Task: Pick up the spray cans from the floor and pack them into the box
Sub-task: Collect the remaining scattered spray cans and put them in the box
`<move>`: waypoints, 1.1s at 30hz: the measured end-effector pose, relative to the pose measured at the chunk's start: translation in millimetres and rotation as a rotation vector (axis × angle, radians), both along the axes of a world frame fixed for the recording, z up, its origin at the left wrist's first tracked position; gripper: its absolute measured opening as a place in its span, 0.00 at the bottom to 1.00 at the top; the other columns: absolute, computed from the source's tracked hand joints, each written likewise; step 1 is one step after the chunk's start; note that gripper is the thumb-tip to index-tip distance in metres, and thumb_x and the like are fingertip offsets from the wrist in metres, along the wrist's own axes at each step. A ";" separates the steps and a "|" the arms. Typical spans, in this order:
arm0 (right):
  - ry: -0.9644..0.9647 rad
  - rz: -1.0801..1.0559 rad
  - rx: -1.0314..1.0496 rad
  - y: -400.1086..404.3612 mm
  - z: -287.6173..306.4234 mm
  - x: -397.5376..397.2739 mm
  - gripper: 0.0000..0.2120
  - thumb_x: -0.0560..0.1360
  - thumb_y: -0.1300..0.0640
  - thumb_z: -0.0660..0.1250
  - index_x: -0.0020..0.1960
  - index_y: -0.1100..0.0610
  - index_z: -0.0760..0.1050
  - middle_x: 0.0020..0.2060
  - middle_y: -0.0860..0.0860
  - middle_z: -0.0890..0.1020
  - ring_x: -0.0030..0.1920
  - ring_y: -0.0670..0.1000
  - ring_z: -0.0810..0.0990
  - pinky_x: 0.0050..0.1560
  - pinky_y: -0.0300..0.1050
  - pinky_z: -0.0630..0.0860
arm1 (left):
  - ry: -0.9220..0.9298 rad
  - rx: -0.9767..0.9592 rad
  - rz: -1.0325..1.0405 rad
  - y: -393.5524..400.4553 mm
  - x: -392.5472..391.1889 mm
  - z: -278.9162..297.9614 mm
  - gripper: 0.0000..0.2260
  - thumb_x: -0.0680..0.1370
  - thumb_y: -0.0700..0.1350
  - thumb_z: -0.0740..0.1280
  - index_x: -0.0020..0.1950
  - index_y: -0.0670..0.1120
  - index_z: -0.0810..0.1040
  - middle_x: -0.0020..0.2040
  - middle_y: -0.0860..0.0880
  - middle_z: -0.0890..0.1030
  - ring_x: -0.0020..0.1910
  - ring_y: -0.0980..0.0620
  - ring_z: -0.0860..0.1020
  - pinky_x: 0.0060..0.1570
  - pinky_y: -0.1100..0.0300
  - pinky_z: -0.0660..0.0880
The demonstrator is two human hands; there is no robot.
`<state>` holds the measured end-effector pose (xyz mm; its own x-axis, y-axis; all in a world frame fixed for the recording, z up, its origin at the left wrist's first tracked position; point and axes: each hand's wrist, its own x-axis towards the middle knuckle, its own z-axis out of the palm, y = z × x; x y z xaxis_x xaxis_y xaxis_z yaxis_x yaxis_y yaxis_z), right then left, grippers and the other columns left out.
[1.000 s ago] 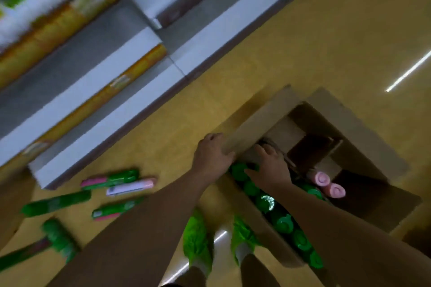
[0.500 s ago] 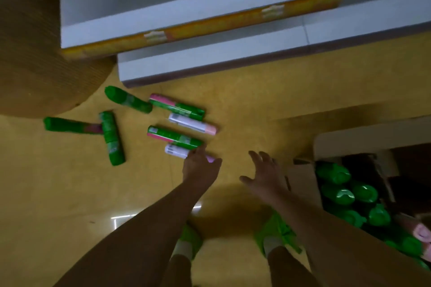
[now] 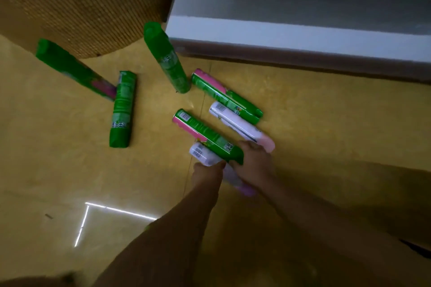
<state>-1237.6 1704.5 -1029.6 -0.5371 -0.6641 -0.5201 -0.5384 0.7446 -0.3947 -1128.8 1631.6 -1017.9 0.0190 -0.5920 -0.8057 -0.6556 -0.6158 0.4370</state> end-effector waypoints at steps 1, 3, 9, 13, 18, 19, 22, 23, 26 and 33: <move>0.015 0.018 0.006 -11.6 -10.7 0.3 0.29 0.74 0.41 0.67 0.72 0.49 0.68 0.66 0.53 0.75 0.66 0.57 0.73 0.61 0.50 0.73 | 0.021 0.022 0.047 -2.5 1.3 -17.6 0.21 0.74 0.47 0.75 0.60 0.42 0.71 0.52 0.44 0.76 0.42 0.49 0.75 0.38 0.57 0.73; 0.033 0.045 0.008 -33.0 -32.7 0.5 0.29 0.76 0.41 0.65 0.73 0.51 0.66 0.68 0.54 0.73 0.68 0.57 0.72 0.64 0.50 0.71 | 0.091 0.059 0.118 -4.7 0.6 -47.4 0.20 0.73 0.48 0.75 0.57 0.40 0.71 0.53 0.42 0.79 0.44 0.46 0.79 0.35 0.57 0.73; -0.010 0.060 -0.019 -62.6 -66.8 1.6 0.29 0.73 0.42 0.69 0.69 0.55 0.68 0.65 0.57 0.75 0.66 0.58 0.73 0.64 0.51 0.71 | 0.145 0.068 0.264 -14.3 -7.0 -101.2 0.24 0.64 0.54 0.74 0.53 0.43 0.75 0.48 0.38 0.82 0.42 0.39 0.84 0.35 0.46 0.82; -0.044 0.052 0.022 -69.2 -61.0 -1.1 0.32 0.71 0.42 0.72 0.67 0.57 0.68 0.64 0.59 0.75 0.66 0.60 0.73 0.64 0.50 0.70 | 0.125 0.081 0.223 -21.3 -1.8 -88.6 0.24 0.64 0.54 0.75 0.53 0.42 0.76 0.46 0.41 0.82 0.40 0.42 0.84 0.37 0.43 0.83; -0.059 0.040 0.084 -68.2 -7.5 2.2 0.31 0.72 0.39 0.71 0.67 0.57 0.73 0.64 0.58 0.78 0.65 0.58 0.76 0.60 0.46 0.72 | 0.123 0.150 0.256 -24.7 13.9 -23.9 0.16 0.68 0.45 0.78 0.47 0.41 0.74 0.44 0.42 0.81 0.38 0.46 0.83 0.41 0.48 0.83; -0.077 0.028 0.092 -65.0 7.5 3.2 0.29 0.73 0.38 0.70 0.65 0.56 0.76 0.62 0.57 0.80 0.63 0.58 0.77 0.56 0.46 0.73 | 0.113 0.150 0.272 -25.6 18.3 -6.7 0.14 0.69 0.43 0.77 0.45 0.40 0.74 0.42 0.41 0.81 0.36 0.45 0.82 0.38 0.50 0.82; -0.121 -0.057 0.101 -47.2 61.9 6.1 0.25 0.72 0.38 0.72 0.59 0.56 0.79 0.50 0.54 0.82 0.53 0.56 0.82 0.47 0.44 0.75 | 0.111 0.138 0.277 -29.7 27.3 53.6 0.12 0.71 0.40 0.76 0.40 0.38 0.73 0.37 0.41 0.78 0.31 0.45 0.79 0.28 0.57 0.75; -0.148 -0.116 0.104 -40.0 79.1 6.5 0.24 0.70 0.39 0.74 0.56 0.55 0.80 0.46 0.52 0.81 0.48 0.55 0.82 0.46 0.44 0.77 | 0.111 0.142 0.264 -31.7 28.9 76.5 0.12 0.71 0.40 0.76 0.42 0.38 0.73 0.38 0.40 0.79 0.31 0.44 0.79 0.27 0.57 0.75; -0.226 -0.292 0.093 -20.2 143.2 1.9 0.27 0.63 0.37 0.75 0.56 0.52 0.81 0.46 0.51 0.83 0.44 0.52 0.82 0.45 0.45 0.80 | 0.150 0.159 0.181 -36.4 24.1 144.8 0.14 0.72 0.42 0.75 0.51 0.35 0.77 0.42 0.37 0.81 0.32 0.42 0.79 0.29 0.56 0.76; -0.263 -0.577 0.149 46.9 297.6 -27.4 0.27 0.68 0.39 0.75 0.59 0.57 0.80 0.45 0.53 0.82 0.43 0.55 0.80 0.34 0.39 0.66 | 0.288 0.230 -0.117 -14.4 -29.8 300.5 0.14 0.73 0.43 0.74 0.53 0.38 0.76 0.39 0.38 0.78 0.33 0.42 0.78 0.38 0.50 0.78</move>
